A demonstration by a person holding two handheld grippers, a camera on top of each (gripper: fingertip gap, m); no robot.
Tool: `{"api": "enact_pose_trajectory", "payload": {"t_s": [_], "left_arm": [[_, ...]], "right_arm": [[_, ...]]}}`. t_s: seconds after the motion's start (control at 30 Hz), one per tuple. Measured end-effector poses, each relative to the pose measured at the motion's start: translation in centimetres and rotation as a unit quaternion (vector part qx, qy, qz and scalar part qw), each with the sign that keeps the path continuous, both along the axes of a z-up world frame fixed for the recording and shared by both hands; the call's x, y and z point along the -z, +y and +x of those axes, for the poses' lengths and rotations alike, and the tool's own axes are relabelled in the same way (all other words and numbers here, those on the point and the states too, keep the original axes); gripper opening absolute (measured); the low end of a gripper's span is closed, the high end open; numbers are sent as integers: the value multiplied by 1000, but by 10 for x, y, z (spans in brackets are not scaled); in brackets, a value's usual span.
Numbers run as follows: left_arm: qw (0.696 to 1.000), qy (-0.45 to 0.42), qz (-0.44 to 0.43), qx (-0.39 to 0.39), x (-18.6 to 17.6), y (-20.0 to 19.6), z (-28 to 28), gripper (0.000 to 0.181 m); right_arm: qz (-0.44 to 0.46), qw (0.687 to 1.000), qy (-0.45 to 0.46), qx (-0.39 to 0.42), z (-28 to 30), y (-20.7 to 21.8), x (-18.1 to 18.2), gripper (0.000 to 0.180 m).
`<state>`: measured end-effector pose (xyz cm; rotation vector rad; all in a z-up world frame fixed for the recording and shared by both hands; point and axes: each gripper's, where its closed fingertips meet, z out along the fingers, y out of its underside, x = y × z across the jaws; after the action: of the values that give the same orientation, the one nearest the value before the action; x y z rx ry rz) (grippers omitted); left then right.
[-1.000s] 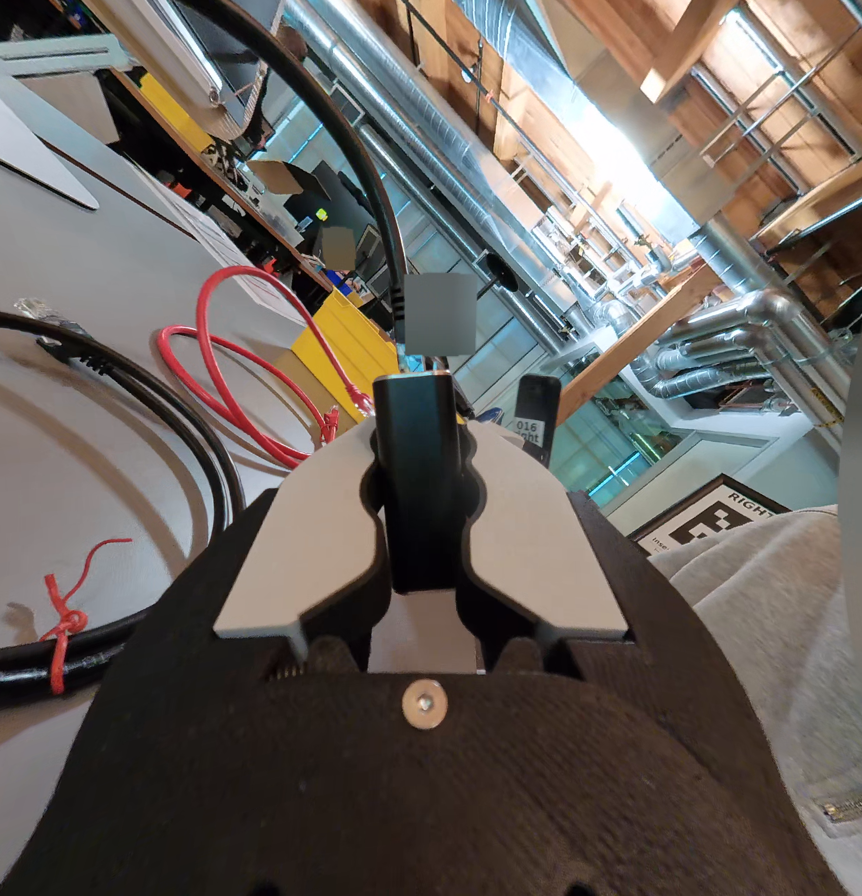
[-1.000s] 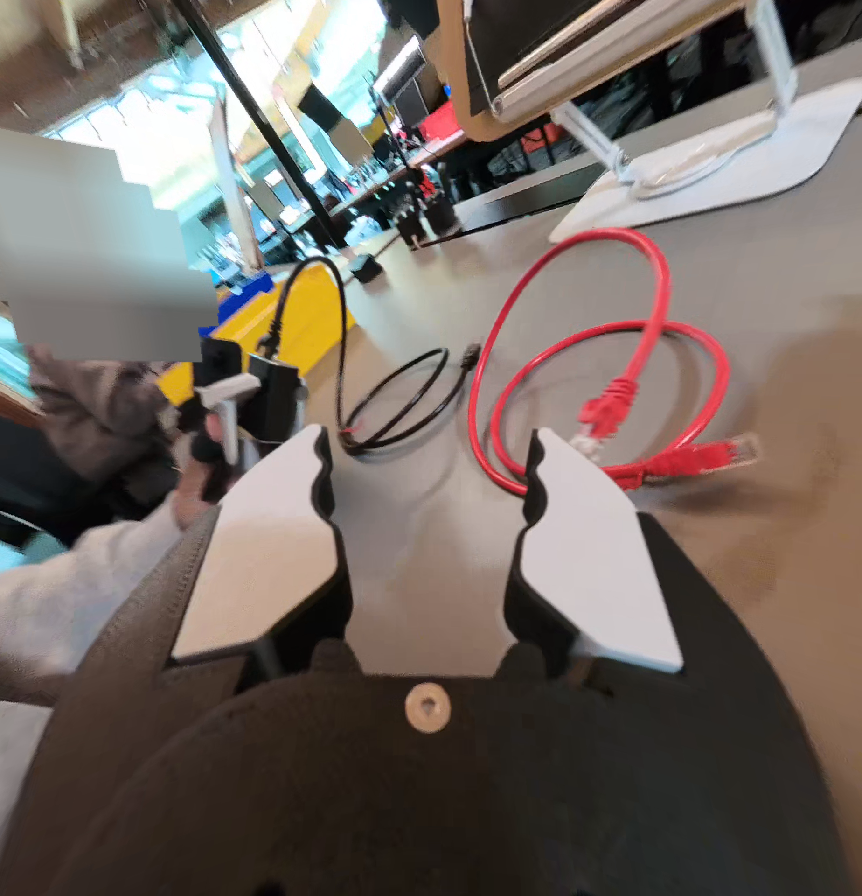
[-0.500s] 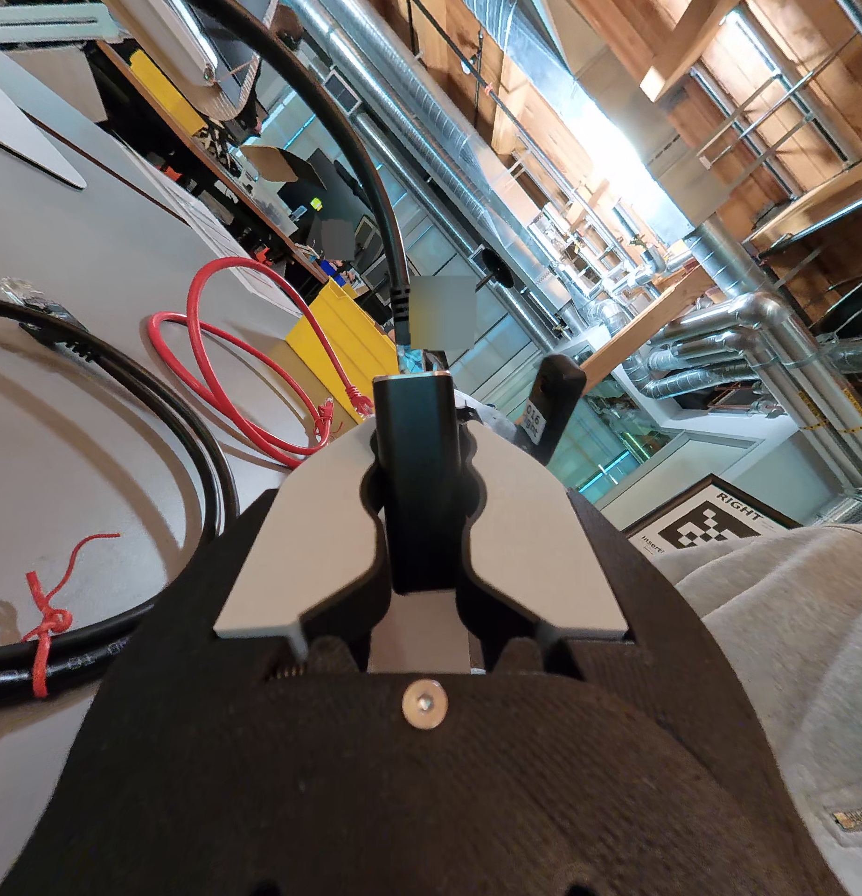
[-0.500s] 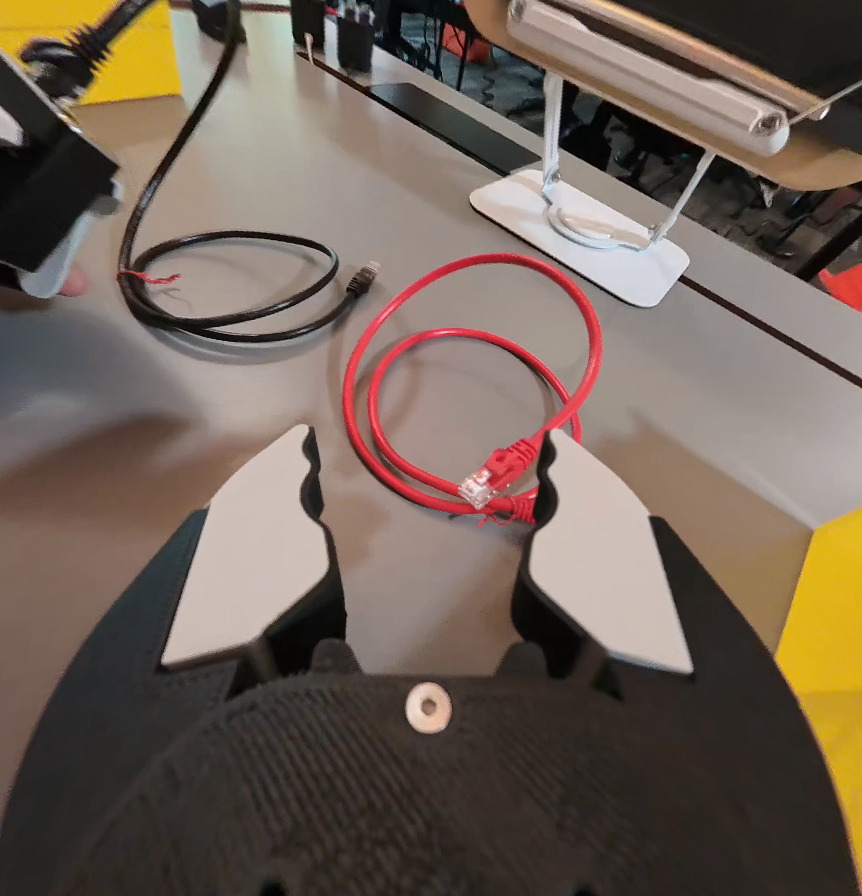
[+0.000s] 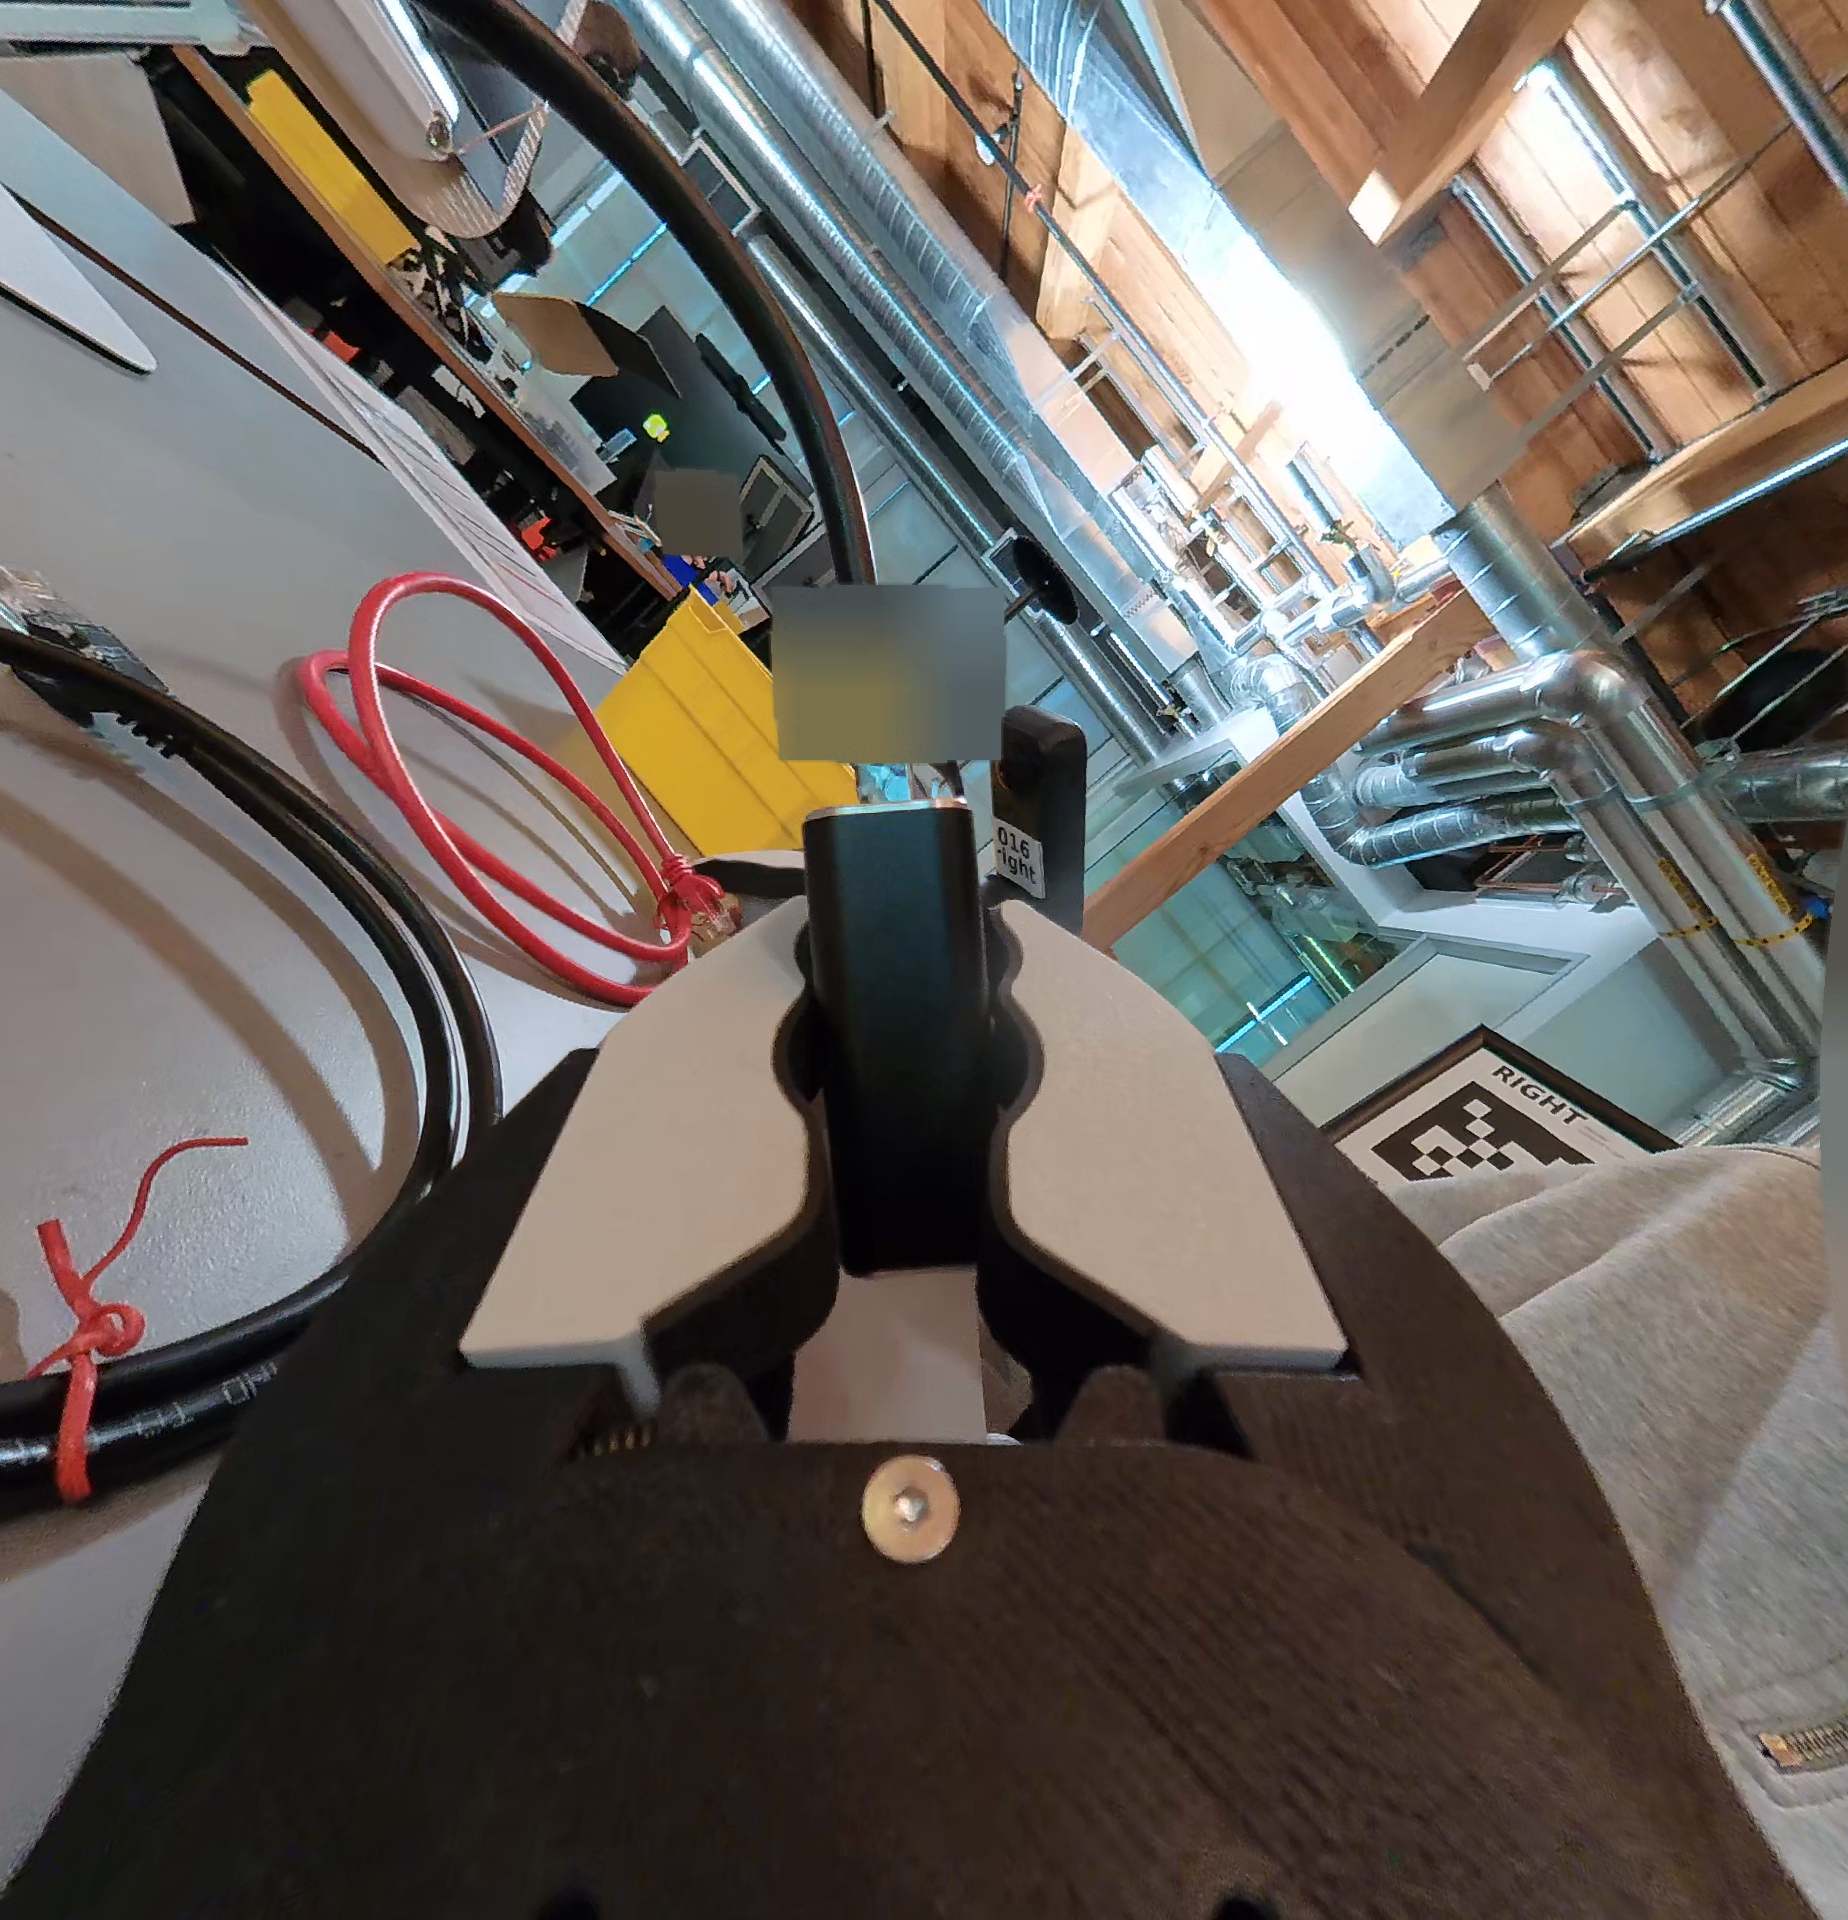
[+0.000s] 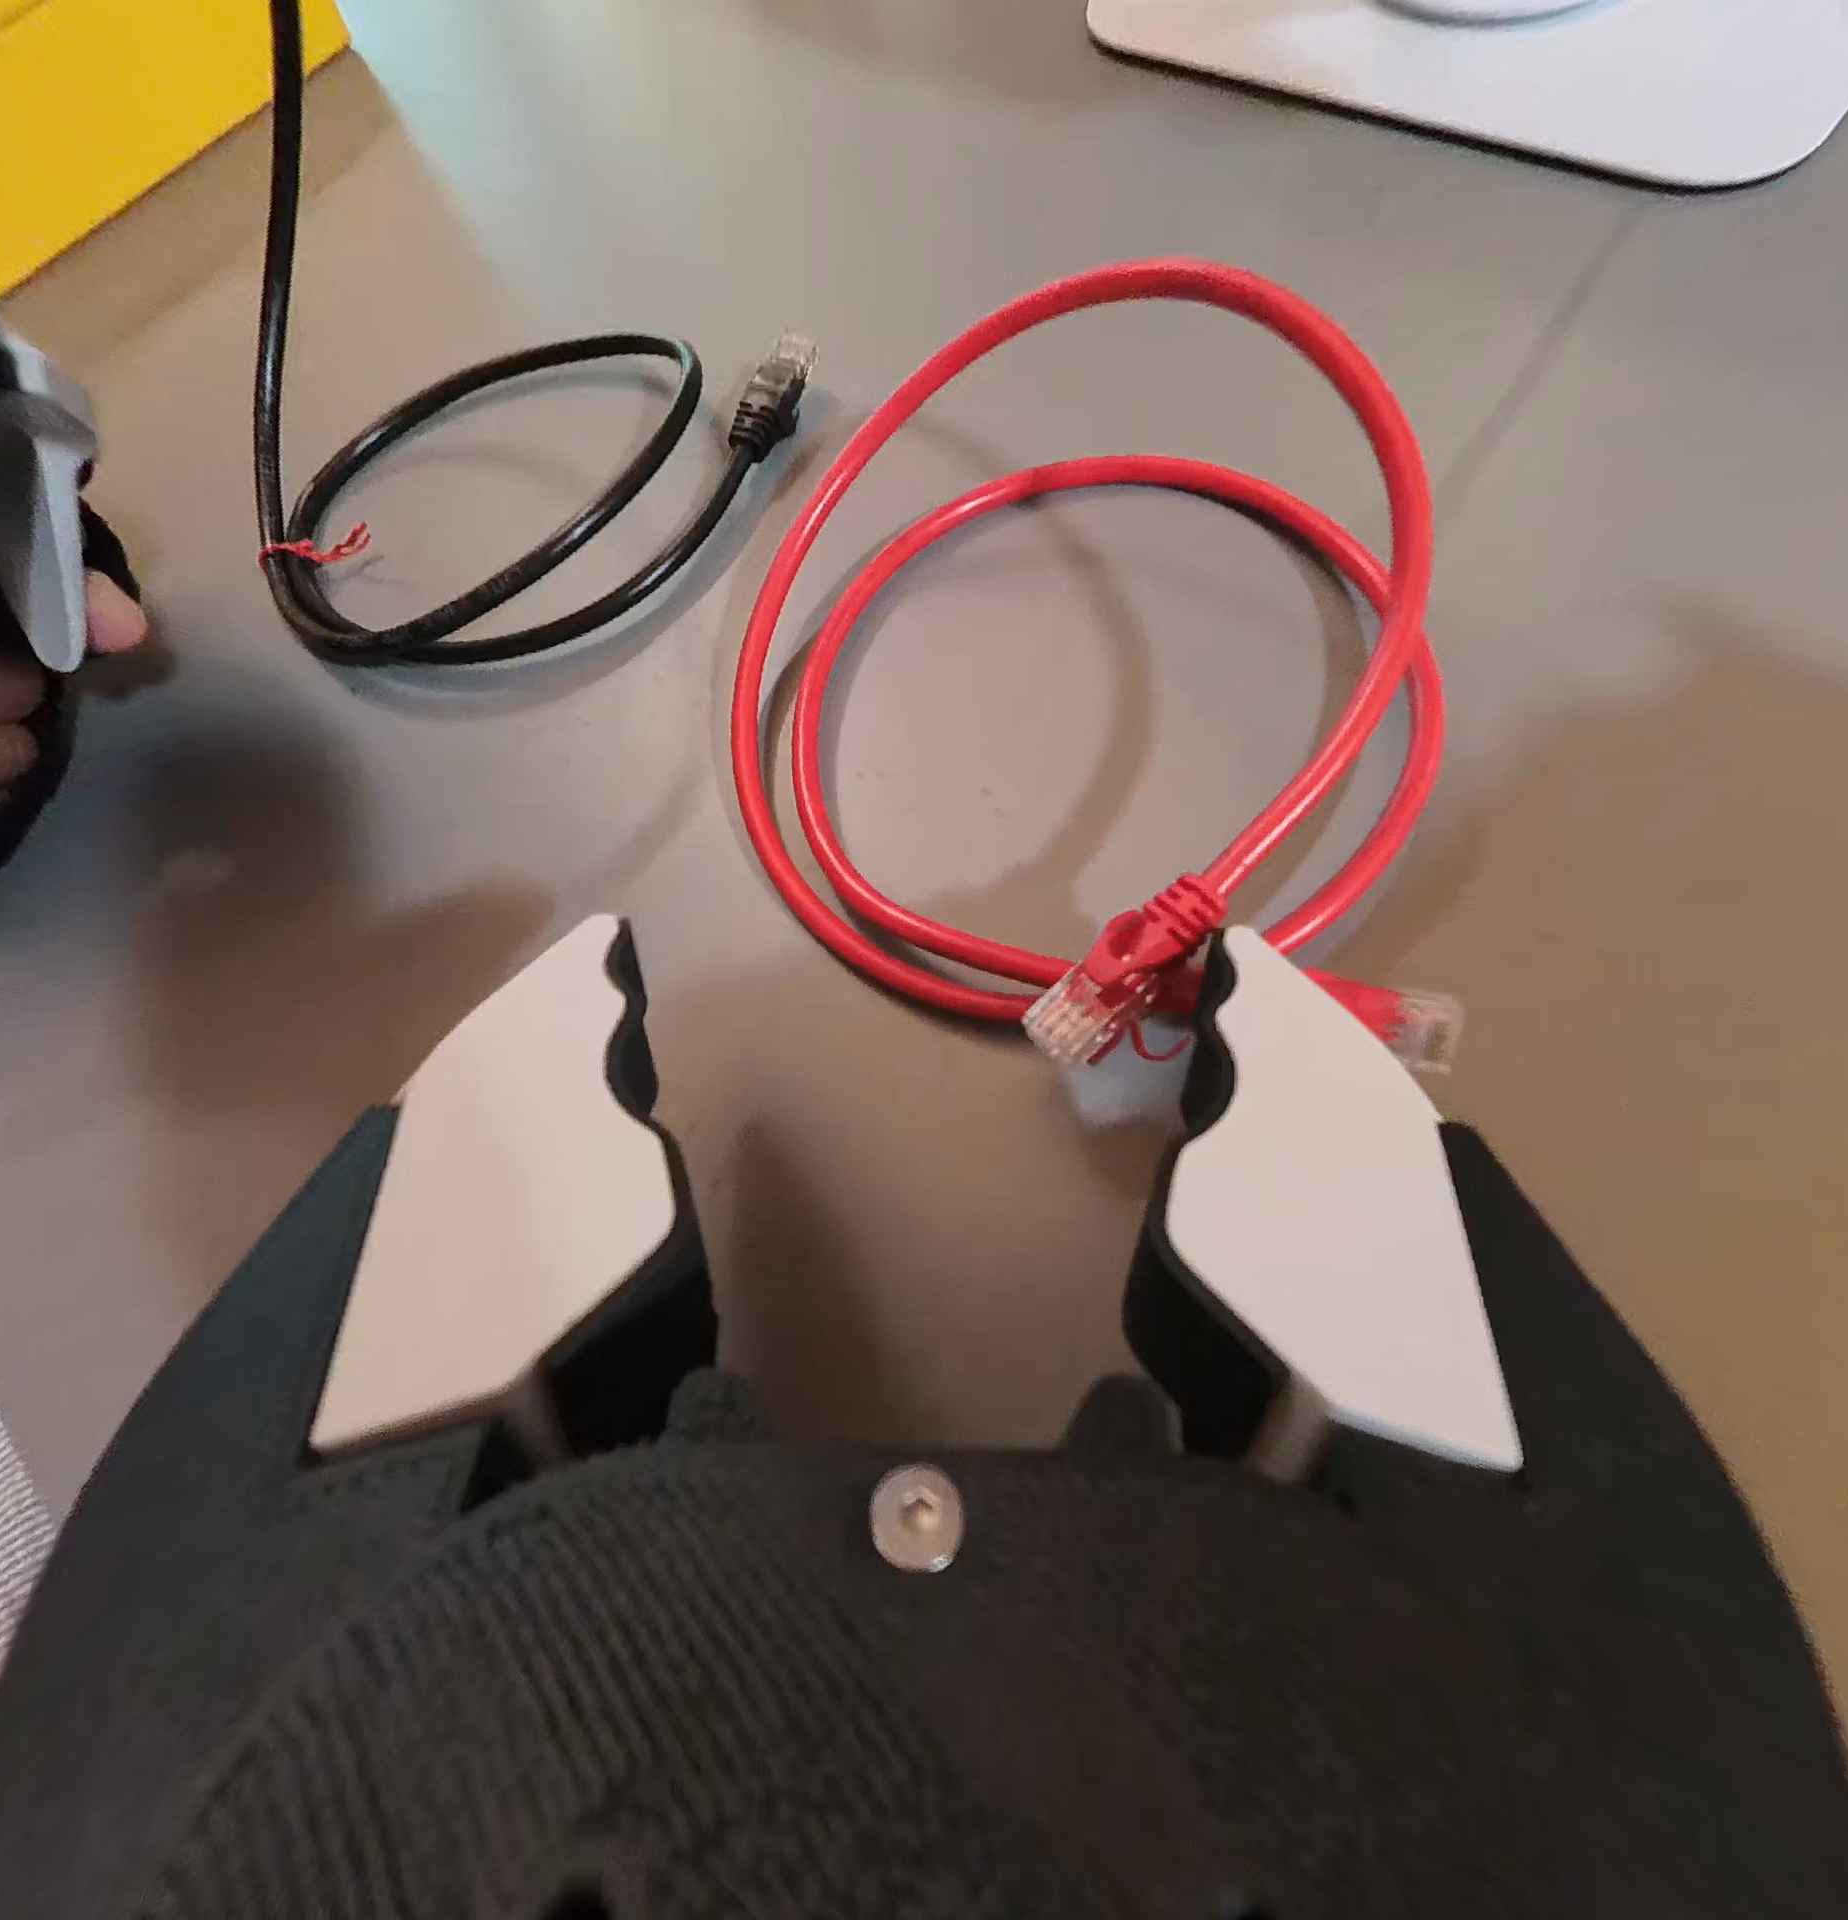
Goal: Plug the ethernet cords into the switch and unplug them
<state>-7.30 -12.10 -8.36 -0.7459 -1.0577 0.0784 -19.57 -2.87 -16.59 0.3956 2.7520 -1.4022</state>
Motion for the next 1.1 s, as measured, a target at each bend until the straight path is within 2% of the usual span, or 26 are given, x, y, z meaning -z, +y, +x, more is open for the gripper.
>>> {"api": "enact_pose_trajectory", "payload": {"t_s": [0.23, 0.37, 0.43, 0.5, 0.57, 0.63, 0.67, 0.7, 0.73, 0.77, 0.83, 0.9, 0.97, 1.1], "left_arm": [[1000, 0, 6, 3, 0, -1, 0, 26], [1000, 0, 9, 5, 0, -1, 0, 26], [1000, -2, 10, 12, 0, 1, 0, 26], [1000, -2, 11, 14, 0, 1, 0, 26], [1000, -1, 15, 16, 0, 1, 0, 26], [1000, 1, 21, 16, -1, -1, 1, 26], [1000, 1, 24, 16, -1, -1, 1, 26], [999, 1, 28, 16, -1, -2, 0, 26], [999, 2, 31, 16, -1, -3, 1, 26], [999, 2, 33, 17, -2, -3, 1, 26], [999, 3, 37, 16, -2, -4, 0, 26], [999, 2, 40, 17, -2, -4, 0, 26], [999, 2, 42, 18, -2, -4, 0, 26], [999, 1, 42, 18, -2, -4, 0, 26]], "right_arm": [[27, 1000, 11, -7, 5, 2, 7, 109], [22, 997, -64, 43, 18, 9, 0, 105], [-2, 992, -123, 34, 40, 8, -8, 106], [-13, 983, -185, -6, 67, 8, -15, 107], [-19, 961, -258, -99, 102, 13, -30, 103], [-24, 903, -356, -241, 144, 32, -58, 80], [-25, 876, -388, -285, 155, 42, -70, 76], [-31, 866, -392, -308, 158, 48, -78, 73], [-45, 873, -369, -316, 155, 49, -83, 63], [-69, 892, -322, -310, 146, 44, -86, 56], [-137, 937, -184, -262, 116, 28, -97, 57], [-184, 955, -57, -225, 92, 21, -106, 57], [-156, 963, 13, -221, 79, 19, -92, 59], [-25, 966, 87, -243, 68, 12, -35, 64]]}}
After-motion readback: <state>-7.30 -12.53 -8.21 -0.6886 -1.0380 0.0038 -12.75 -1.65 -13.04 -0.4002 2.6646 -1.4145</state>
